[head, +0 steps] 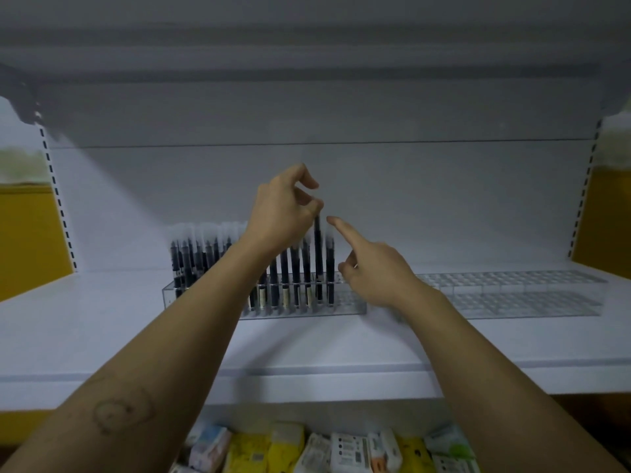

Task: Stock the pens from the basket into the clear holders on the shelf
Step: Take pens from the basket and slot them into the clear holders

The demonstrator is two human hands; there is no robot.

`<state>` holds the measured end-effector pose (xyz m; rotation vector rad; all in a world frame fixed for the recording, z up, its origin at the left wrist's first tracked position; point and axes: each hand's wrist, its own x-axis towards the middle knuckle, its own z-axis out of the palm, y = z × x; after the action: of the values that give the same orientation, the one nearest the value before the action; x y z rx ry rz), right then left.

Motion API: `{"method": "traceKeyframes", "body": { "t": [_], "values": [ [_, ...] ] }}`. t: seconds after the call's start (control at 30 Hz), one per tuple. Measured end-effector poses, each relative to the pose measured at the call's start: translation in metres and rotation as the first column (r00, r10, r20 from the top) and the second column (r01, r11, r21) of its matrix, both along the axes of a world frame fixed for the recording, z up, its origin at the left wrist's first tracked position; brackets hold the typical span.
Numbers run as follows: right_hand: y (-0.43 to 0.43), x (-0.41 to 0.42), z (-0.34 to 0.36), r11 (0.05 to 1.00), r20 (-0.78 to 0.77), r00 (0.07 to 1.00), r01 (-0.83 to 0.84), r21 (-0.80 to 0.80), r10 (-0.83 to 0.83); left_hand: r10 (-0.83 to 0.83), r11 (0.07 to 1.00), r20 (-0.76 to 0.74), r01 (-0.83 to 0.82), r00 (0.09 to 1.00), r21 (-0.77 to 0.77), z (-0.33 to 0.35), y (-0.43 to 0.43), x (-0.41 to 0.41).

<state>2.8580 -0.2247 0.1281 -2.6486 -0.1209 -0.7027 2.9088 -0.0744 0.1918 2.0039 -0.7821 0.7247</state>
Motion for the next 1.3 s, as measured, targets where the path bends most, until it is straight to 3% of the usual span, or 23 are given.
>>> {"method": "traceKeyframes", "body": {
  "t": [0.2, 0.33, 0.5, 0.73, 0.9, 1.07, 1.3],
  "values": [
    [0.0, 0.001, -0.002, 1.0, 0.008, 1.0, 0.024, -0.003, -0.024, 0.014, 0.99, 0.024, -0.017, 1.0, 0.137, -0.024, 0.002, -0.01],
    [0.001, 0.001, -0.001, 0.999, -0.002, 0.999, 0.032, -0.023, -0.032, 0.137, 0.972, 0.137, -0.16, 0.981, 0.173, -0.03, -0.001, -0.003],
    [0.002, -0.001, 0.001, 0.999, -0.013, 0.999, 0.03, -0.023, -0.03, 0.201, 0.907, 0.132, -0.235, 0.971, 0.349, -0.024, -0.009, 0.003],
    [0.005, -0.006, 0.001, 1.0, -0.047, 0.999, 0.012, -0.002, -0.012, 0.182, 0.91, 0.224, -0.25, 0.957, 0.33, -0.032, 0.008, -0.003],
    [0.003, -0.025, -0.01, 0.971, 0.042, 0.997, -0.067, 0.229, 0.059, 0.16, 0.914, 0.295, -0.254, 0.942, 0.317, -0.042, 0.018, -0.02],
    [0.002, -0.056, -0.028, 0.99, 0.146, 0.989, -0.018, 0.142, -0.003, 0.167, 0.919, 0.325, -0.266, 0.931, 0.29, -0.069, 0.025, -0.044],
    [0.009, -0.103, -0.047, 0.996, 0.104, 0.993, 0.039, 0.079, -0.048, 0.177, 0.915, 0.288, -0.266, 0.941, 0.305, -0.108, 0.036, -0.089]
  ]
}}
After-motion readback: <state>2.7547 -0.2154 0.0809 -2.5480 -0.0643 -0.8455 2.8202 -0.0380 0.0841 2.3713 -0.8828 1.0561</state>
